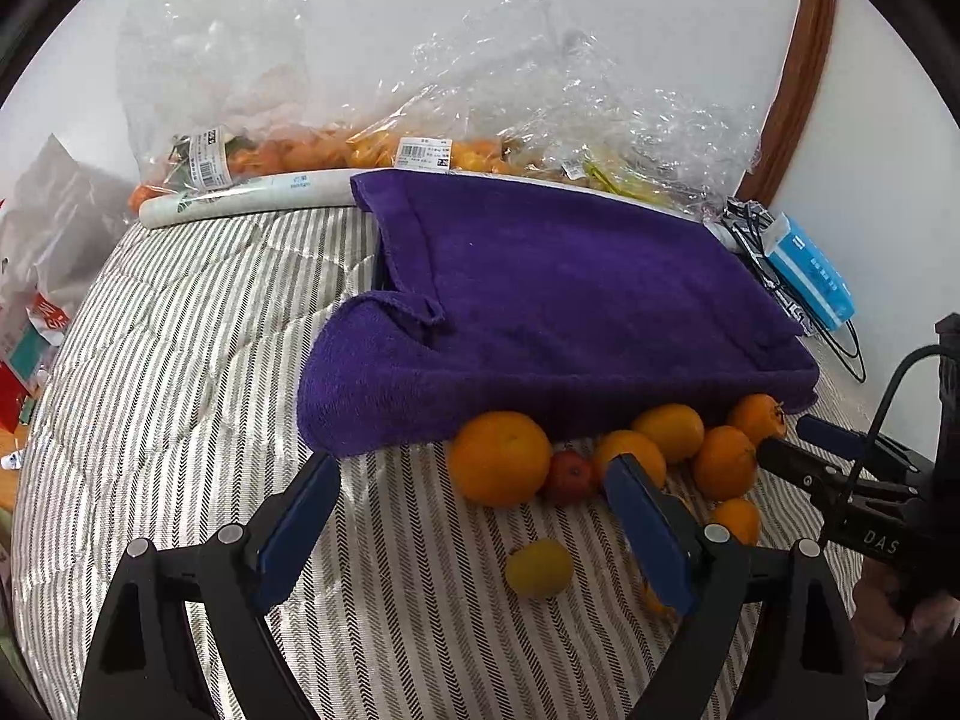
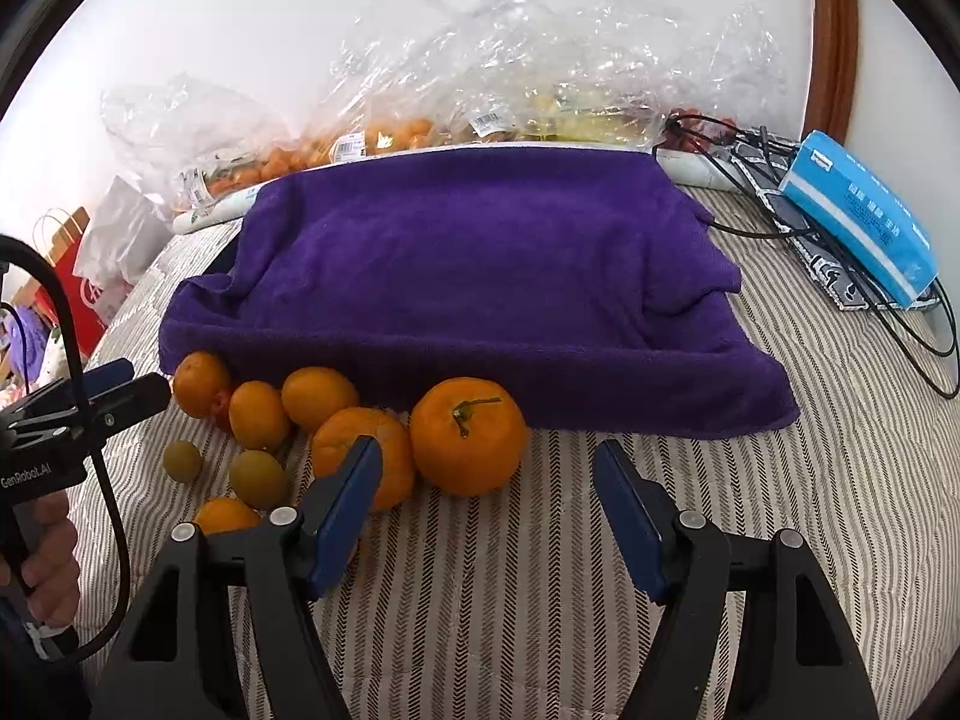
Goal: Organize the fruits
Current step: 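Move the left tool toward a large orange while the right tool approaches the stemmed orange, then close the left tool on the large orange while the right tool closes on the stemmed orange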
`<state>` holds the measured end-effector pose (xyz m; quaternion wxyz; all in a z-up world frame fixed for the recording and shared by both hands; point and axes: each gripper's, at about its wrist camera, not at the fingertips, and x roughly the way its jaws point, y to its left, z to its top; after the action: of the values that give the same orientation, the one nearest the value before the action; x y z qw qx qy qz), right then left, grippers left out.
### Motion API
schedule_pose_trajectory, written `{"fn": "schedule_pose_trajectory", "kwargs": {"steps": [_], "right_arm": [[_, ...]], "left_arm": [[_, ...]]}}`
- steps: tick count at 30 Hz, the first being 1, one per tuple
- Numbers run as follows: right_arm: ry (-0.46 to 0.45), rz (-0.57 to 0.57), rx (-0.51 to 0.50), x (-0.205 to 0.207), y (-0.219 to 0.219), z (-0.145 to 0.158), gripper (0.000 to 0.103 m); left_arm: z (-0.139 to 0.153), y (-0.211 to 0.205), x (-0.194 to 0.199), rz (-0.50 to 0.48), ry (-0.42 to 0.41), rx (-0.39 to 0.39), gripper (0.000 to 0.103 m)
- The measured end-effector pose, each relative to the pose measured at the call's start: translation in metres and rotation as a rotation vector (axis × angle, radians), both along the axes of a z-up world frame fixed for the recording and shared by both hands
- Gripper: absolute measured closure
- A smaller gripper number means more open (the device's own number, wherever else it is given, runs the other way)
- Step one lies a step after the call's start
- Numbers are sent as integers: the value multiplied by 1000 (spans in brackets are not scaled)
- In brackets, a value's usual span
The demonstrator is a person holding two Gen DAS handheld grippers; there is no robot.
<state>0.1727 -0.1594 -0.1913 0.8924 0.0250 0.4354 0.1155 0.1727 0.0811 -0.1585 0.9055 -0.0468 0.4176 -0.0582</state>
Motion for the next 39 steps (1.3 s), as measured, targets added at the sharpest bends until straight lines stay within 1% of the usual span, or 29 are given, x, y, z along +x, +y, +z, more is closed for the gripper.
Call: {"fn": "schedule_pose_trajectory", "kwargs": {"steps": [7,8,10,12,16,18,21,22,24,27,32,35,39], "right_arm": [[4,11,21,1,-2,-1,31],[4,16,22,1,-2,-1,32],[3,28,29,0,-2,0,38],[4,40,35,-1,-1,0,43],[6,59,25,-3,0,-1,57],[10,69,30,-4,0,-2,62],[15,84,30,-5,2,-3,66],[17,89,28,-6,2,-3,66],[25,97,27,-7,3,-4,66],[36,103,34,-8,2,-6,66],[56,101,40,-9,1,-10,63],[63,123,32,-12,3,-10,63],[56,128,37,-15,5,-9,54]], "left_arm": [[-1,-1,-1,-7,10,-4,13],[-1,0,0,-6,12,-6,13],[-2,0,0,-3,13,-7,14],[-4,0,1,-8,22,-12,22],[-7,-1,1,-12,37,-28,29],[-8,-2,2,-16,43,-30,36],[-10,-3,2,-26,52,-34,45],[-10,-4,2,-33,54,-37,48],[-11,-5,2,-43,60,-42,57],[-11,-7,1,-57,63,-46,64],[-11,-9,0,-71,65,-44,71],[-12,-10,0,-68,72,-36,71],[-15,-10,1,-64,95,-28,71]]}}
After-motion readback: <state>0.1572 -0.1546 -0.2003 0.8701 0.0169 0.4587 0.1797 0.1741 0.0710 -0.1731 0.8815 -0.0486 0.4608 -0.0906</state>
